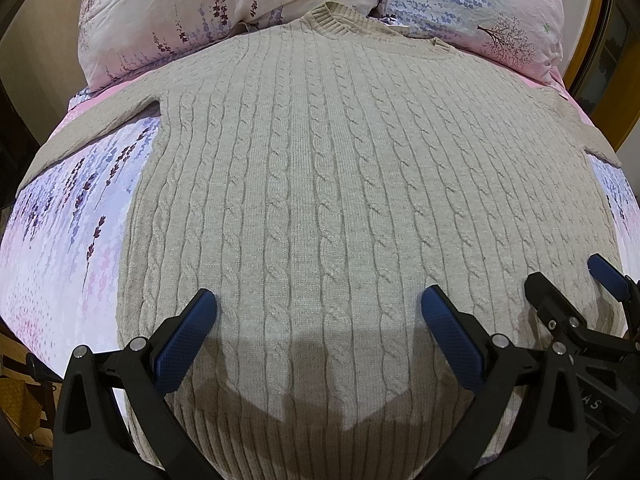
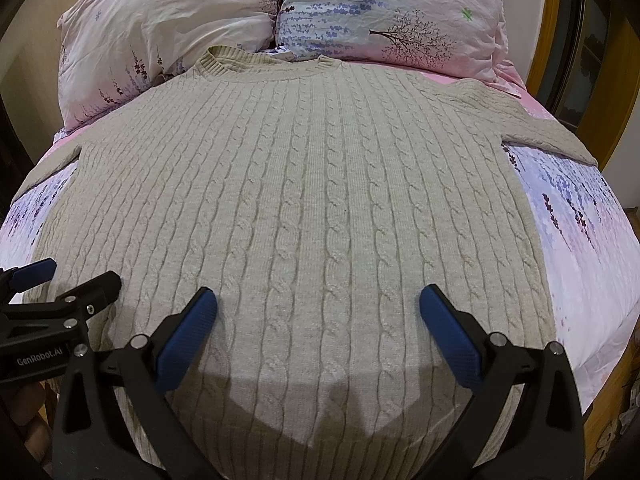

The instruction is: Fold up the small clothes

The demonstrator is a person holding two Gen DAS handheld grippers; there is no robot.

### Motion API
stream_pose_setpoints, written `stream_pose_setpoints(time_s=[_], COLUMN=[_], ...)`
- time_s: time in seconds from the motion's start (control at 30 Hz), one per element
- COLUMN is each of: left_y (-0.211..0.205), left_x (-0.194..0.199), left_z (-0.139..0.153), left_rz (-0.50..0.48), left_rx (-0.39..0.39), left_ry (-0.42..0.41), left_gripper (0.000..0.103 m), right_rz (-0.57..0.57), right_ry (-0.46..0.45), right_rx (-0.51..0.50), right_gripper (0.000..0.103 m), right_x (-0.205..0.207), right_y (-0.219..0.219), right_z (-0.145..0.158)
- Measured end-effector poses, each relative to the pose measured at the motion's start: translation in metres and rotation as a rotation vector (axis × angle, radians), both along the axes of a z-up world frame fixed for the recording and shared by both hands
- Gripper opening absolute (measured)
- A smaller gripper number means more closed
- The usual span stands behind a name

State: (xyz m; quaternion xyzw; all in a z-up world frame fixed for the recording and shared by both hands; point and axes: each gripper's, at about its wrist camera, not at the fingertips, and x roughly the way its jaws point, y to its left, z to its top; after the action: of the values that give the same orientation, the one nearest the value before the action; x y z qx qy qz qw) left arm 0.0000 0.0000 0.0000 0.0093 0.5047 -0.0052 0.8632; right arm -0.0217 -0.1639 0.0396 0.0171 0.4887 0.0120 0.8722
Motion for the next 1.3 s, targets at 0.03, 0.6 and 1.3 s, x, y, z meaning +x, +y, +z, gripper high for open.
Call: stream_pose_setpoints(time_s=[0.03,0.6,1.3], left_y=[0.0000,0.0000,-0.0009], left_x=[0.0000,0.0000,-0.0011], left_z=[0.0000,0.0000,-0.0032], left_rz=[0.000,0.000,0.002], left_rx=[0.000,0.000,0.000], left_ry=[0.000,-0.001,-0.008], left_gripper=[0.102,0.102,0.102], right_rz=[0.000,0.000,0.005], right_ry=[0.000,0.001,0.008], right_rx=[0.000,0.000,-0.005], right_gripper=[0.101,0.101,0.101], right_x=[0.0000,0.0001,0.0027], right_y=[0.0000,-0.0002,-0.0022], right_z=[0.0000,-0.0006,-0.0038])
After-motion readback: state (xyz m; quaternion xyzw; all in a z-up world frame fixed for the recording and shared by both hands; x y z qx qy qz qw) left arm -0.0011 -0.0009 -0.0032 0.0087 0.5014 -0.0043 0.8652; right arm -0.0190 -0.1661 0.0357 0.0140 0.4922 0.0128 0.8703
